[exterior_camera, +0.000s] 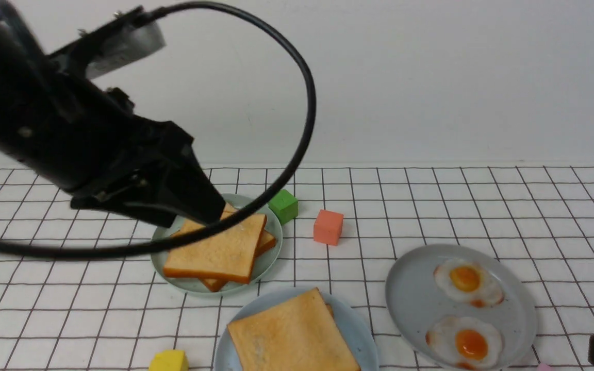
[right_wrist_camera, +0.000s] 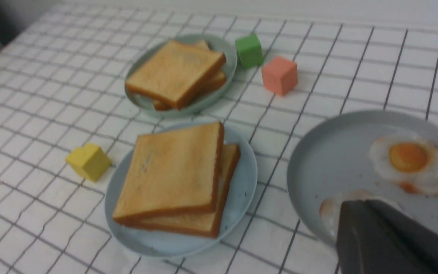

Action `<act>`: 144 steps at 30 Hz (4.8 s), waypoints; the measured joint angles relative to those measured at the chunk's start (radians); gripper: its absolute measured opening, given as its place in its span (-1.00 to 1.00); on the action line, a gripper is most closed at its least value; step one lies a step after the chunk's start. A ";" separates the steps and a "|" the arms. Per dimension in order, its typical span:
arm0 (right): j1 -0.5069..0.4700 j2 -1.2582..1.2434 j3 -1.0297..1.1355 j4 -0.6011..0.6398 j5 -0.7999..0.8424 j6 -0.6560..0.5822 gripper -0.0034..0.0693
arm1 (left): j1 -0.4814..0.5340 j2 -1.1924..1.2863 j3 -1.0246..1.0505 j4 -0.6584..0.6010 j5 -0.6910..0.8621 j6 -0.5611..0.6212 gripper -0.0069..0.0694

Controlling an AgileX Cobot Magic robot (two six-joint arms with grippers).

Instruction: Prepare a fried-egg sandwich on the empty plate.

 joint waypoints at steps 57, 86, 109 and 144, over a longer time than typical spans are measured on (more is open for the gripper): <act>0.000 -0.147 0.232 -0.022 -0.328 0.002 -0.82 | 0.165 -1.269 1.334 0.760 -0.845 -0.674 -0.85; -0.088 -0.253 0.242 -0.022 -0.279 -0.027 -0.72 | 0.165 -1.269 1.335 0.760 -0.873 -0.672 -0.80; -0.429 -0.368 0.369 0.030 -0.003 -0.043 -0.67 | 0.165 -1.269 1.335 0.760 -0.873 -0.672 -0.76; -0.429 -0.368 0.369 0.032 -0.004 -0.044 -0.57 | 0.165 -1.269 1.335 0.761 -0.873 -0.672 -0.71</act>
